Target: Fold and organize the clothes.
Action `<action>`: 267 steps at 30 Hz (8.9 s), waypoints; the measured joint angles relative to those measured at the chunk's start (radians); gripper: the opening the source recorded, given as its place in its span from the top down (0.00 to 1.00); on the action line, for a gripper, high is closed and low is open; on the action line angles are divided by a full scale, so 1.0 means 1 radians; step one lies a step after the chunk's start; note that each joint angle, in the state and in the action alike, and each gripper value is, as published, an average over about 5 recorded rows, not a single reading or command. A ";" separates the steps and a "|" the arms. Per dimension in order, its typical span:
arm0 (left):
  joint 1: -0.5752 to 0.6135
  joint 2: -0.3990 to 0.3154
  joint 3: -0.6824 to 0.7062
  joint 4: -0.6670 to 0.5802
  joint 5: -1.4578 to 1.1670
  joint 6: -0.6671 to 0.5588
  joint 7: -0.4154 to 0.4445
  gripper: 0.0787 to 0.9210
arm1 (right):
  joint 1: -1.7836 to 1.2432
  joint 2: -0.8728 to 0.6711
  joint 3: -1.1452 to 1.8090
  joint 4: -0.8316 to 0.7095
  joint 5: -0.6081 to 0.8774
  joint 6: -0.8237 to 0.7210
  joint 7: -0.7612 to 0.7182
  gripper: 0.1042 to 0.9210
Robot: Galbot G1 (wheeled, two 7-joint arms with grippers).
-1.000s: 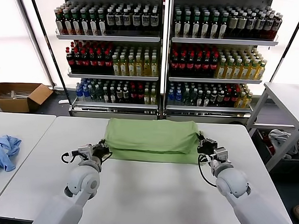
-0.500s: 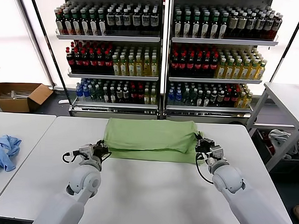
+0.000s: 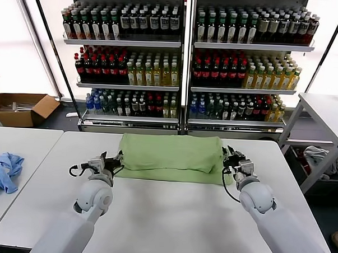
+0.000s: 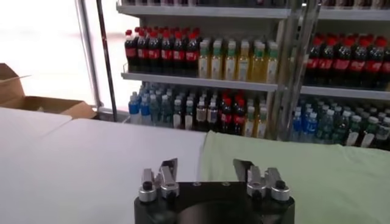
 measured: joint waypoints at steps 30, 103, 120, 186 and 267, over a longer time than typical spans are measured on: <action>0.175 0.085 -0.071 -0.038 -0.006 -0.033 0.195 0.12 | -0.470 -0.052 0.233 0.284 0.146 0.085 -0.020 0.14; 0.415 0.186 -0.100 -0.229 0.028 -0.072 0.104 1.00 | -0.802 -0.145 0.309 0.446 0.032 0.146 -0.032 0.99; 0.733 0.217 -0.132 -0.451 0.100 -0.113 -0.069 1.00 | -1.209 -0.108 0.379 0.605 -0.163 0.297 0.040 0.99; 0.545 0.205 -0.161 -0.465 0.145 -0.111 0.094 0.12 | -0.548 -0.102 0.290 0.477 0.137 0.062 0.088 0.12; 0.105 0.201 -0.022 0.067 -0.061 0.076 0.470 0.99 | 0.189 0.107 -0.153 -0.294 0.106 -0.215 -0.289 0.98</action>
